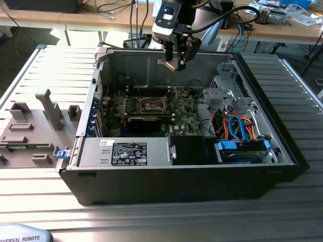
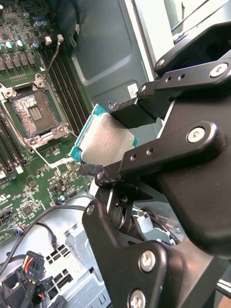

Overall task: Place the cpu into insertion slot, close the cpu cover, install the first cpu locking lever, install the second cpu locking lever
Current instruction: 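Place the cpu into insertion slot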

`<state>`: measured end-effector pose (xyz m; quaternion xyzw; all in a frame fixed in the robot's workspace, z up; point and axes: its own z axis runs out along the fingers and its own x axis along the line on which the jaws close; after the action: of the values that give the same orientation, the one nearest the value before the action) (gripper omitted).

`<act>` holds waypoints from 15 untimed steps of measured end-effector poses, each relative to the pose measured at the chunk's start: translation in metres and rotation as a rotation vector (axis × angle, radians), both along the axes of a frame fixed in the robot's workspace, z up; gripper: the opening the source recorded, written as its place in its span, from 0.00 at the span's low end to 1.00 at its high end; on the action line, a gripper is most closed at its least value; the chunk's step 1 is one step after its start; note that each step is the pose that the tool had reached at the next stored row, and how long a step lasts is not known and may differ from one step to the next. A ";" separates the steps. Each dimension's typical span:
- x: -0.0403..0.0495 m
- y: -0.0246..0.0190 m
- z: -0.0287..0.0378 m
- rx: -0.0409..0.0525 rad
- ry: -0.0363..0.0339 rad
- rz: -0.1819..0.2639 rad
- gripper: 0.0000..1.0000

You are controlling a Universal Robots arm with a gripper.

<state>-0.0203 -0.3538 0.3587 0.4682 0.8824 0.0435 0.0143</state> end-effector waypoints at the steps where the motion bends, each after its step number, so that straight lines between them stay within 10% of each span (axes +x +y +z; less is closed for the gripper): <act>1: 0.0000 0.0000 0.0000 0.0000 0.0000 -0.001 0.54; 15: 0.0000 0.0000 -0.0003 0.0000 0.0000 -0.015 0.54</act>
<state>-0.0203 -0.3538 0.3584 0.4747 0.8789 0.0434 0.0146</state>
